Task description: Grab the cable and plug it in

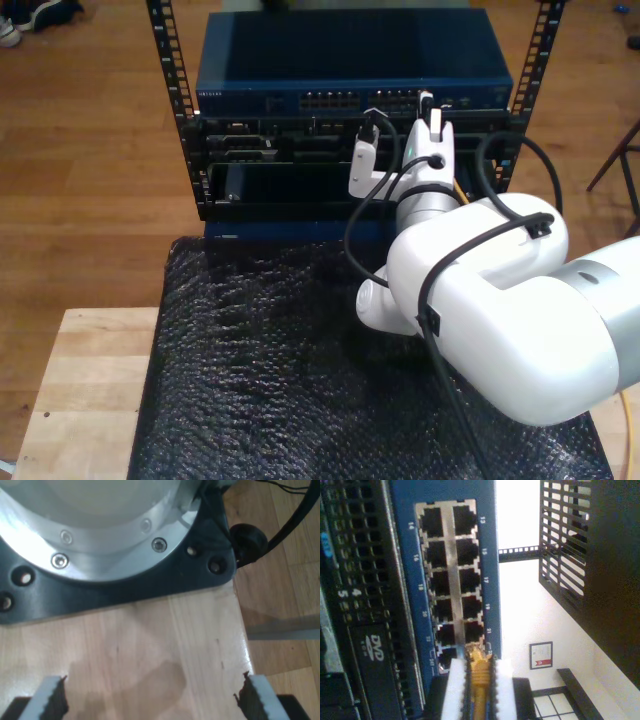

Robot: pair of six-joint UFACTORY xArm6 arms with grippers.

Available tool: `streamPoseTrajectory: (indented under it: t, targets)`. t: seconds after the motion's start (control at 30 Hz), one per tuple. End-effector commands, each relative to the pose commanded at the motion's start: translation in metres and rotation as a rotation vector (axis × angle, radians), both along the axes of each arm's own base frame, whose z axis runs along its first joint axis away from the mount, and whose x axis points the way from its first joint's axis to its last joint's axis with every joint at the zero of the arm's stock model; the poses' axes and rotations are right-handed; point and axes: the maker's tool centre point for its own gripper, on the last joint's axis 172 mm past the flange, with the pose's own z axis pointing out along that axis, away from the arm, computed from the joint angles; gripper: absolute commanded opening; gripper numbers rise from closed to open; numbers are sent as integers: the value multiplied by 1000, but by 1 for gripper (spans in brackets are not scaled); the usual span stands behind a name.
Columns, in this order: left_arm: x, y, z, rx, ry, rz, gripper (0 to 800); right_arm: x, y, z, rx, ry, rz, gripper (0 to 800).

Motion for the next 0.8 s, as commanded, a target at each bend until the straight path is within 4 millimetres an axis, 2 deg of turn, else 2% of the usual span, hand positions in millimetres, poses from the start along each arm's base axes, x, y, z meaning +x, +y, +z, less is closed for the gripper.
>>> streamPoseTrajectory:
  t: [0.8]
  targets:
    - [0, 0, 0, 0, -1, -1, 800, 6, 5, 0, 0, -5, 16, 0]
